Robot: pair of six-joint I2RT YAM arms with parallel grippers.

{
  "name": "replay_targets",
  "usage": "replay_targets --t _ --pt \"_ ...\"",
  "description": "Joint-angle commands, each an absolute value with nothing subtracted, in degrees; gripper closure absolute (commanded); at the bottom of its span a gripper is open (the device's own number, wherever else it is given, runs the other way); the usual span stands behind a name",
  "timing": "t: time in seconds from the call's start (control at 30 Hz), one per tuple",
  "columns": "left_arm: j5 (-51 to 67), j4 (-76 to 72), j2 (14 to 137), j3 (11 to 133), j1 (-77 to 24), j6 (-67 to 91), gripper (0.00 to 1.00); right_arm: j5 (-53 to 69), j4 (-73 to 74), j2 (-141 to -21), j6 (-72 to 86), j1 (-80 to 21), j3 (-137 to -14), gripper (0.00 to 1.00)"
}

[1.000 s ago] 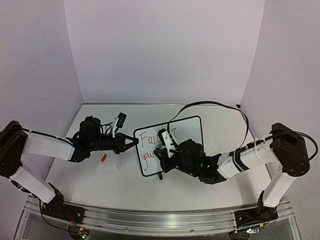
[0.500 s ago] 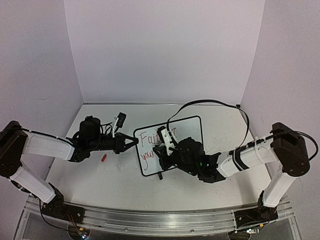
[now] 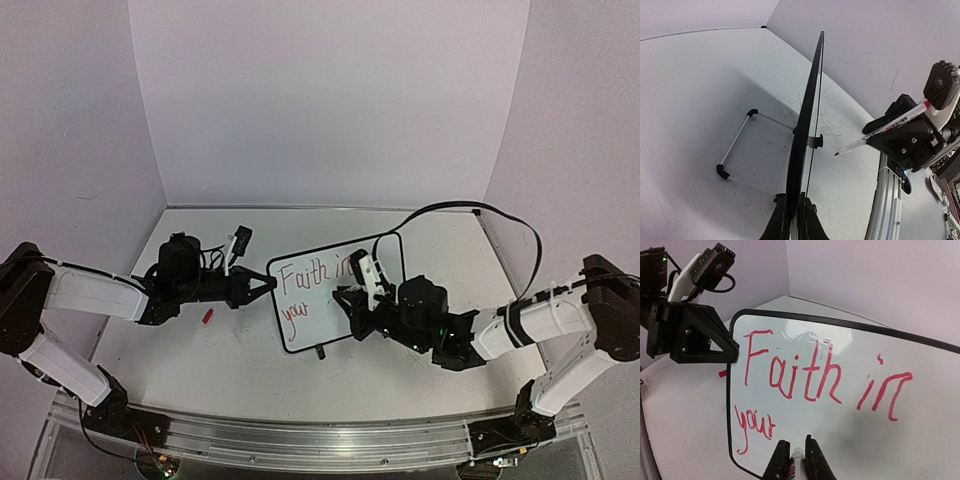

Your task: Write a sentence on the whiteboard

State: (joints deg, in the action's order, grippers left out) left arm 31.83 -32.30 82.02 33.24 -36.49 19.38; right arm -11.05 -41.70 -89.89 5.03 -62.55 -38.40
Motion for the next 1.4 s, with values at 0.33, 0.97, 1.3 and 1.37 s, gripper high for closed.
replay_targets --t 0.33,0.97,1.3,1.37 --pt "30.35 -32.12 80.83 33.27 -36.47 17.5 1.0 -4.12 -45.1 -89.59 0.49 -62.52 -42.29 1.0" --pt "30.85 -32.1 81.18 33.6 -36.49 17.49 1.0 -9.27 -44.21 -95.46 3.0 -63.08 -45.97 1.0" --pt "31.19 -32.14 81.57 34.1 -36.48 17.49 1.0 -11.55 -46.74 -95.2 4.27 -63.06 -43.87 1.0" --pt "31.34 -32.15 81.67 34.23 -36.51 17.49 1.0 -9.35 -46.48 -95.73 3.95 -63.07 -44.67 1.0"
